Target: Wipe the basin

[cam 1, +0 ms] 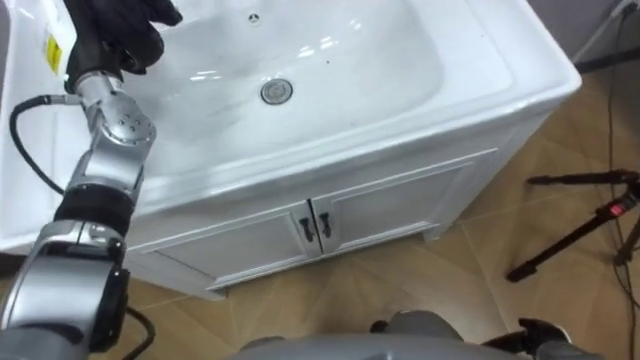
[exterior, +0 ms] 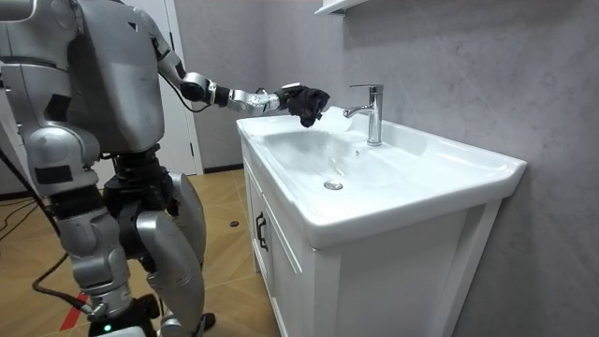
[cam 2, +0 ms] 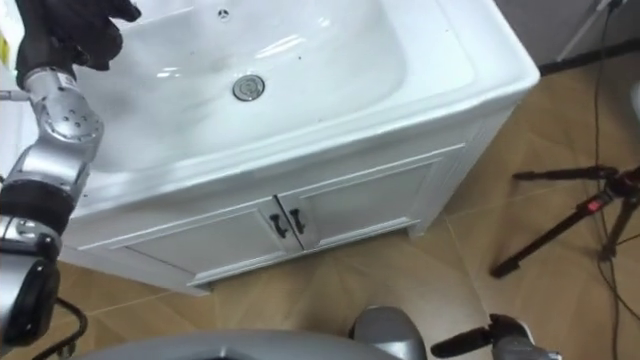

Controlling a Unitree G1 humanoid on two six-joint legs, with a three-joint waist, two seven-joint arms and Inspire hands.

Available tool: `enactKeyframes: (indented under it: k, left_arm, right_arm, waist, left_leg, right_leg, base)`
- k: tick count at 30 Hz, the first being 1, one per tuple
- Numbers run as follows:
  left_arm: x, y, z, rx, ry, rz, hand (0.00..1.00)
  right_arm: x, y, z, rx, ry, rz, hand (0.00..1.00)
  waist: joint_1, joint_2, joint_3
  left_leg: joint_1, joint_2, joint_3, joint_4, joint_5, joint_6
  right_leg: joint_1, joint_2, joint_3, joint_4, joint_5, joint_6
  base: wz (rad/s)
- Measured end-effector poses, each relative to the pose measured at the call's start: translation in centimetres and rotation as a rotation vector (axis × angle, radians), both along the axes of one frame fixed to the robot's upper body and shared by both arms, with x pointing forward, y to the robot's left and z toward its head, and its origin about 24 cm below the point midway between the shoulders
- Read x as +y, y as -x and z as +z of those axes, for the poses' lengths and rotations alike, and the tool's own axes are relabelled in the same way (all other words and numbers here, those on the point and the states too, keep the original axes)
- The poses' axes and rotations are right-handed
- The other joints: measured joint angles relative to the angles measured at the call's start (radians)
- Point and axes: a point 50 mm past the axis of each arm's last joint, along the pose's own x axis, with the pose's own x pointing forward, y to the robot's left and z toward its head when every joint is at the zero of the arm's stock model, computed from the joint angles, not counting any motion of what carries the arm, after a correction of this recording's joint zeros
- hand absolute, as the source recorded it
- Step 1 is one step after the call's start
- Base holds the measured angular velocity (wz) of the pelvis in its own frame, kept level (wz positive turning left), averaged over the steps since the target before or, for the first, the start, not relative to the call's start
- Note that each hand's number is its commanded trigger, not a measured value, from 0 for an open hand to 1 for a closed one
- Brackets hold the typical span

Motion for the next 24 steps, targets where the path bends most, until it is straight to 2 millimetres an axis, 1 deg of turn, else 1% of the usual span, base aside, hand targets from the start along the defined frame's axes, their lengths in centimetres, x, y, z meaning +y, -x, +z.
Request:
enactKeyframes:
  k: [3, 6, 9, 11, 16, 18, 20, 21, 24]
  left_arm:
    - [-0.3, 0.5, 1.1, -0.054, -0.013, -0.027, 1.00]
    - [-0.3, 0.8, 1.4, -0.068, -0.020, -0.033, 1.00]
    - [-0.4, 0.9, 1.4, -0.050, -0.082, -0.034, 1.00]
    - [-0.4, 1.2, 1.4, -0.049, -0.101, -0.036, 1.00]
    - [-0.3, 2.3, 1.4, -0.052, -0.213, -0.027, 1.00]
    - [0.2, 2.9, 1.3, -0.046, -0.265, -0.006, 1.00]
    - [0.5, 3.2, 1.0, -0.029, -0.264, 0.010, 1.00]
    - [0.8, 3.5, 0.7, -0.019, -0.262, 0.023, 1.00]
    - [1.8, 3.9, 0.8, -0.017, -0.257, 0.065, 1.00]
  right_arm:
    - [0.1, -0.3, 0.0, 0.001, 0.000, 0.042, 0.00]
    - [0.1, -0.1, 0.0, 0.017, -0.005, 0.063, 0.00]
    - [0.1, 0.6, -0.1, 0.046, -0.015, 0.073, 0.00]
    - [0.1, 1.1, -0.2, 0.062, -0.019, 0.075, 0.00]
    - [0.1, 2.3, -0.4, 0.145, -0.019, 0.148, 0.00]
    - [0.0, 2.8, -0.4, 0.181, -0.012, 0.176, 0.00]
    - [-0.1, 3.4, -0.4, 0.206, -0.011, 0.183, 0.00]
    - [-0.1, 3.6, -0.4, 0.217, -0.009, 0.182, 0.00]
    - [-0.2, 3.9, -0.4, 0.235, -0.015, 0.178, 0.00]
  waist:
    - [0.011, 0.000, -0.0004]
    - [0.018, 0.000, -0.0002]
    - [0.021, -0.001, -0.0005]
    - [0.024, 0.000, -0.0009]
    - [0.030, 0.002, -0.0031]
    - [0.029, 0.009, -0.0074]
    - [0.031, 0.013, -0.0075]
    - [0.029, 0.018, -0.0106]
    - [0.031, 0.022, -0.0094]
  left_leg:
    - [0.012, -0.006, -0.005, -0.025, 0.010, 0.001]
    - [0.027, -0.006, -0.016, -0.028, 0.010, 0.000]
    - [0.054, -0.005, -0.027, -0.042, 0.012, -0.002]
    - [0.063, -0.004, -0.030, -0.045, 0.012, -0.003]
    - [0.093, -0.004, -0.045, -0.066, 0.014, -0.007]
    - [0.102, -0.004, -0.045, -0.074, 0.014, -0.007]
    - [0.113, -0.004, -0.045, -0.080, 0.014, -0.007]
    - [0.116, -0.004, -0.045, -0.086, 0.014, -0.007]
    - [0.121, -0.004, -0.047, -0.094, 0.016, -0.009]
  right_leg:
    - [0.007, 0.000, -0.004, -0.006, 0.000, 0.001]
    - [0.027, -0.001, -0.009, -0.009, -0.001, 0.002]
    - [0.067, 0.002, -0.029, -0.041, -0.001, 0.002]
    - [0.082, 0.010, -0.029, -0.054, -0.001, 0.003]
    - [0.106, 0.011, -0.028, -0.061, 0.000, 0.004]
    - [0.112, 0.017, -0.025, -0.066, 0.001, 0.004]
    - [0.126, 0.016, -0.024, -0.072, 0.001, 0.004]
    - [0.128, 0.015, -0.024, -0.074, 0.001, 0.004]
    - [0.129, 0.015, -0.024, -0.074, 0.001, 0.004]
  base:
    - [0.09]
    - [0.05]
    - [0.14]
    - [0.07]
    - [-0.02]
    - [-0.04]
    - [-0.04]
    - [0.00]
    - [0.00]
